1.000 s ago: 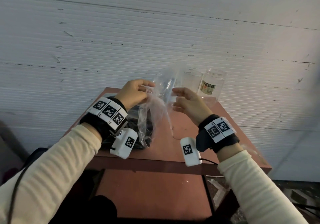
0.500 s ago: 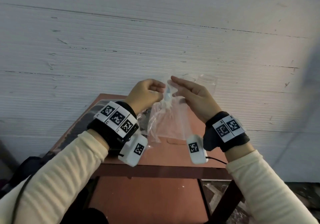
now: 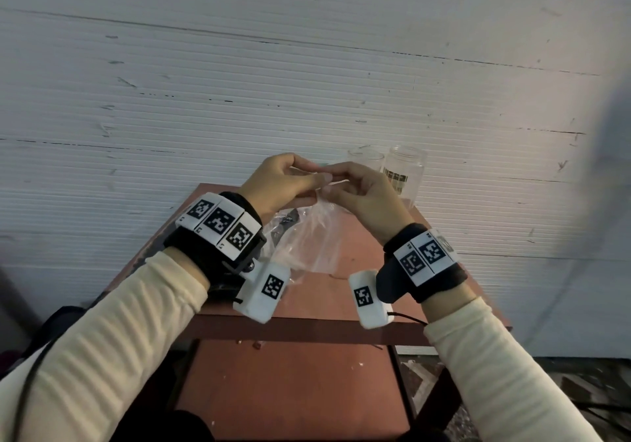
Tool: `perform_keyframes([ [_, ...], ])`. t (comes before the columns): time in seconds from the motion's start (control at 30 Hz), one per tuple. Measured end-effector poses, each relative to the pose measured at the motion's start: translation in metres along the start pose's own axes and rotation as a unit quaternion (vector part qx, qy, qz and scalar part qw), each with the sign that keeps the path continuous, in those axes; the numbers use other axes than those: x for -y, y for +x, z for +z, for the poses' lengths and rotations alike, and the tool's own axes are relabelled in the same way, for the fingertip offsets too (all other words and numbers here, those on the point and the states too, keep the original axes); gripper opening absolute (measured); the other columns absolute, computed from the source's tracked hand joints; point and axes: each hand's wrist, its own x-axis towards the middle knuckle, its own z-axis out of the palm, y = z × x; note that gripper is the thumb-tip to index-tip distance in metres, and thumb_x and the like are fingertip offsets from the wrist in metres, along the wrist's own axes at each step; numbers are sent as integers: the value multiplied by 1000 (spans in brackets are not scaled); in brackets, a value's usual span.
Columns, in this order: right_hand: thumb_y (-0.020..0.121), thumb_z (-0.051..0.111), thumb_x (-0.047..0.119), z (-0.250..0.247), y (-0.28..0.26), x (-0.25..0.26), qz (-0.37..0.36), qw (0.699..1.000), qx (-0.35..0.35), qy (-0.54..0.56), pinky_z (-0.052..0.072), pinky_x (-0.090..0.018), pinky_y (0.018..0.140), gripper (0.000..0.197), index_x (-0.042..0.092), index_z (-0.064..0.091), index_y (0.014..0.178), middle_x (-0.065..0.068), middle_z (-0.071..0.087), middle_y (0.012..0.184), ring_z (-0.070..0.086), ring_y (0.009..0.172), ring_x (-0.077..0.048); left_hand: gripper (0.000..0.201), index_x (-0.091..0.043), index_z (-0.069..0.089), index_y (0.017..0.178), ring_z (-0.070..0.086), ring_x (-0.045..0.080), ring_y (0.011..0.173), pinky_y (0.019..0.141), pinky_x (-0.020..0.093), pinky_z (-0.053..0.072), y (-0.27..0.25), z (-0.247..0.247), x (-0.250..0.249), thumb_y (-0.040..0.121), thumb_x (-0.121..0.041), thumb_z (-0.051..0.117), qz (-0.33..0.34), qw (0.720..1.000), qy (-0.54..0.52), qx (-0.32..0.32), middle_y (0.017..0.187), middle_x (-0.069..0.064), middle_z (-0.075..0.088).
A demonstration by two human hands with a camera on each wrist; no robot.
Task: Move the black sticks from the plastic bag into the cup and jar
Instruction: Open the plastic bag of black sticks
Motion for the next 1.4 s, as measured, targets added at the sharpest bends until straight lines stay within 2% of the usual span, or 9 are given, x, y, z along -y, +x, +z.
perform_keyframes([
  [0.13,82,70,-2,1,0,0,-7,1000,1,7,55,-28,73,20,7,69,100,-11,71,94,65,76,-18,17,-7,63,92,72,20,88,83,29,58,-7,-4,1,80,-10,75,-4,1000,-28,8,100,15,72],
  [0.27,86,65,-4,1,-3,1,-15,1000,10,25,53,-21,74,19,1,68,104,-12,71,91,69,80,-12,13,-5,62,88,71,18,84,77,25,59,-9,-7,4,81,-7,73,-12,999,-44,9,97,17,71],
  [0.37,86,65,-4,1,-2,-1,-17,1000,-6,8,50,-18,64,21,2,64,107,-11,67,83,65,67,-11,13,-3,64,89,71,16,81,74,22,58,-11,-7,7,80,-5,73,-3,999,-40,10,89,14,71],
  [0.5,84,62,-10,3,-2,-4,-49,998,-24,-45,41,-18,54,15,4,58,84,-6,59,76,51,54,-4,12,0,61,89,71,14,75,73,23,59,-12,-9,8,81,1,70,6,999,-26,18,85,15,69],
  [0.73,84,58,-12,8,-3,-8,-72,990,-15,-117,44,-10,67,22,6,72,83,4,67,79,61,71,4,17,-7,62,85,71,15,71,68,21,59,-15,-15,2,84,10,64,11,999,41,18,83,13,69],
  [0.97,87,54,-6,18,4,-14,-72,970,-41,-229,47,-16,77,28,12,75,82,7,58,85,59,79,-10,16,-6,71,82,72,21,78,75,27,60,-11,-22,10,83,9,65,13,996,75,-40,89,17,72],
  [1.07,88,48,-7,2,2,-16,-44,971,-75,-221,56,-36,82,39,19,75,80,6,53,89,59,85,-17,20,-9,72,81,71,18,76,74,24,60,-9,-41,11,84,10,63,11,994,64,-84,88,11,72],
  [1.3,91,45,3,-26,-5,-17,28,965,-77,-249,55,-44,85,47,43,67,81,2,54,97,58,86,-21,17,-8,71,93,70,10,75,70,17,57,-12,-59,16,88,4,61,8,997,36,-72,101,11,71],
  [1.4,96,46,18,-21,-7,-9,79,961,-20,-265,59,-35,70,27,34,68,99,-13,63,106,57,69,-14,11,-3,71,97,70,13,74,67,18,57,-12,-51,17,88,-9,66,-4,996,33,-79,100,16,72],
])
